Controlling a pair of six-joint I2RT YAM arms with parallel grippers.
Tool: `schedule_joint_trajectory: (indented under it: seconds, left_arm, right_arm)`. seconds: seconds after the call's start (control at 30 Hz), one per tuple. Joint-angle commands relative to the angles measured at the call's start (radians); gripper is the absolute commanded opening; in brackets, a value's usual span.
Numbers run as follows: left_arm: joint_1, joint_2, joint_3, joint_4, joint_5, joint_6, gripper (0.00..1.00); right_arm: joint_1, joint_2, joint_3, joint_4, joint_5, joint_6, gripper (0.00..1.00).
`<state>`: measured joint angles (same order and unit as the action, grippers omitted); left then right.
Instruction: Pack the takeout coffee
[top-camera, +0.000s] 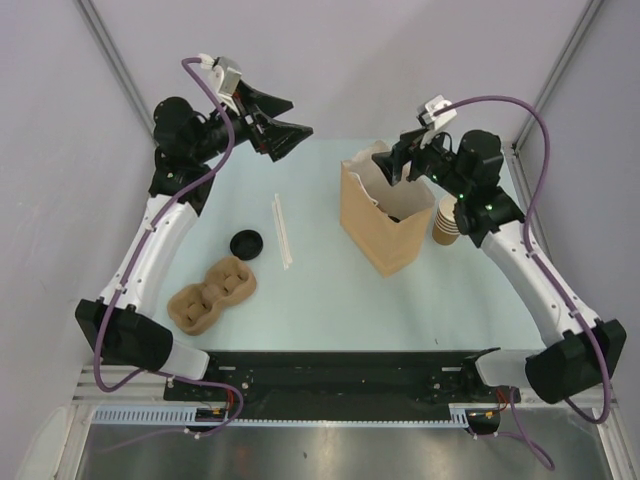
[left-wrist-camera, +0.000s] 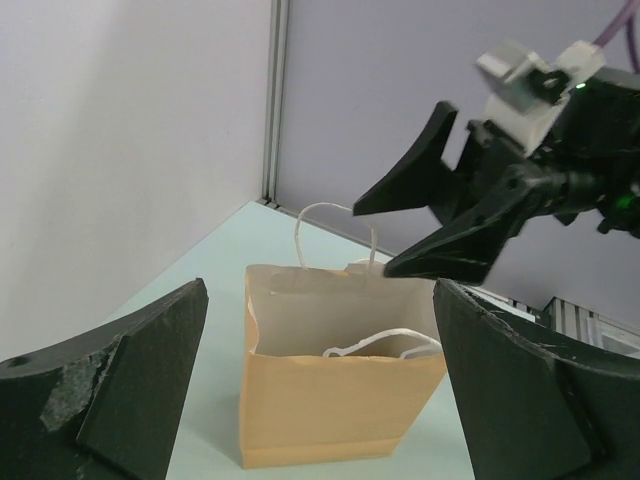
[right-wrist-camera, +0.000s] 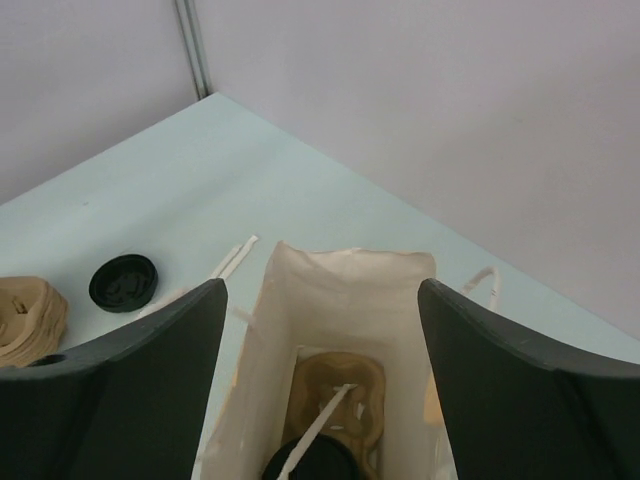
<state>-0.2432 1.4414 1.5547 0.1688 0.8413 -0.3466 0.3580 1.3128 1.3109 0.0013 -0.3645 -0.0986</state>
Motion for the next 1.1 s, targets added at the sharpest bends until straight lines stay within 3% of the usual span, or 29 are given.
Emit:
schedule_joint_trajectory:
  seconds: [0.0, 0.27, 0.4, 0.57, 0.73, 0.93, 1.07]
  left_arm:
    - [0.008, 0.013, 0.018, 0.014, 0.018, 0.015, 0.99]
    - [0.013, 0.045, 0.081, -0.161, -0.008, 0.099, 1.00]
    - [0.021, 0.050, 0.129, -0.326, -0.041, 0.155, 0.99]
    - [0.057, 0.079, 0.226, -0.489, -0.083, 0.196, 1.00]
    - [0.073, 0.148, 0.369, -0.779, -0.148, 0.279, 1.00]
    - [0.120, 0.116, 0.286, -0.917, -0.149, 0.345, 1.00]
    - [0.125, 0.106, 0.234, -1.073, -0.290, 0.428, 0.99]
  right_arm:
    - [0.001, -0.121, 0.011, -0.040, -0.017, 0.017, 0.84]
    - [-0.001, -0.161, 0.045, -0.078, 0.051, 0.000, 0.95]
    - [-0.028, -0.150, 0.091, -0.087, 0.087, 0.016, 0.99]
    - [-0.099, -0.142, 0.172, -0.147, 0.128, 0.049, 1.00]
    - [-0.195, -0.144, 0.244, -0.346, 0.131, 0.056, 1.00]
    - [-0.350, -0.127, 0.320, -0.703, 0.070, 0.073, 1.00]
    - [-0.433, -0.133, 0.257, -0.898, -0.007, 0.042, 1.00]
